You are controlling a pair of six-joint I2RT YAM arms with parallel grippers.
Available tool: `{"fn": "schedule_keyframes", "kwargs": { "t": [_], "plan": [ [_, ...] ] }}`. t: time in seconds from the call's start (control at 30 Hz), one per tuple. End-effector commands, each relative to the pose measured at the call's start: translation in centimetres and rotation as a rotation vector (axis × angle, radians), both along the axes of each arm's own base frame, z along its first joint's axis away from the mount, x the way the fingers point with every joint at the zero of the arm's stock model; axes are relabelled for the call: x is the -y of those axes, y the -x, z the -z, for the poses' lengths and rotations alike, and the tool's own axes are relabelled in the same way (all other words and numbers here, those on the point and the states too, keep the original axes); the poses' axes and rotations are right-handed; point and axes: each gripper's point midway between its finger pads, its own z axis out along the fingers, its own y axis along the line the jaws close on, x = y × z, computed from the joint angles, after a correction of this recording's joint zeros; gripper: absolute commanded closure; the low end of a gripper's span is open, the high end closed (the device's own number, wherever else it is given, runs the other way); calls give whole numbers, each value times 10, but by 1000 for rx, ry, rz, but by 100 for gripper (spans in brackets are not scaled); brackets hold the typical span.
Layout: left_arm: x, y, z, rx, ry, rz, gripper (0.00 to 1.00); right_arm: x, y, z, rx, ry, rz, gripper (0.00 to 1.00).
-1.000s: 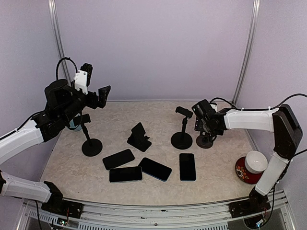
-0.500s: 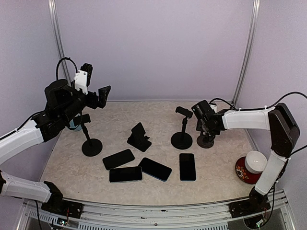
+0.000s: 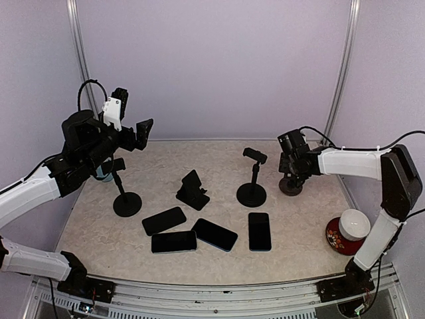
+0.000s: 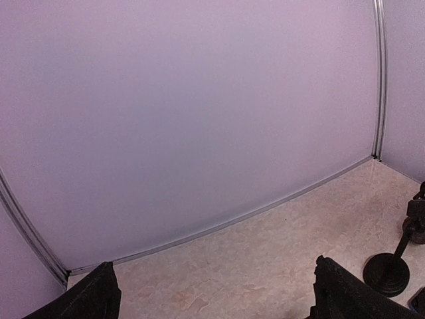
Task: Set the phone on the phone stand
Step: Pick up the phone stand at the corner of the board.
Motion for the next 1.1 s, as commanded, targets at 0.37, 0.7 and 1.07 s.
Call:
{"fn": "schedule_keyframes", "kwargs": {
  "t": [0.37,0.7,1.07],
  "plan": [
    [1,4,-6,28,8,5,1,39,-68,-58,120,5,-192,43],
    [3,3,-5,25,3,7,1,62,-111,-49,120,-4,-206,42],
    [4,2,-3,21,1,7,1,78,-154,-46,145,-20,-210,42]
  ]
}}
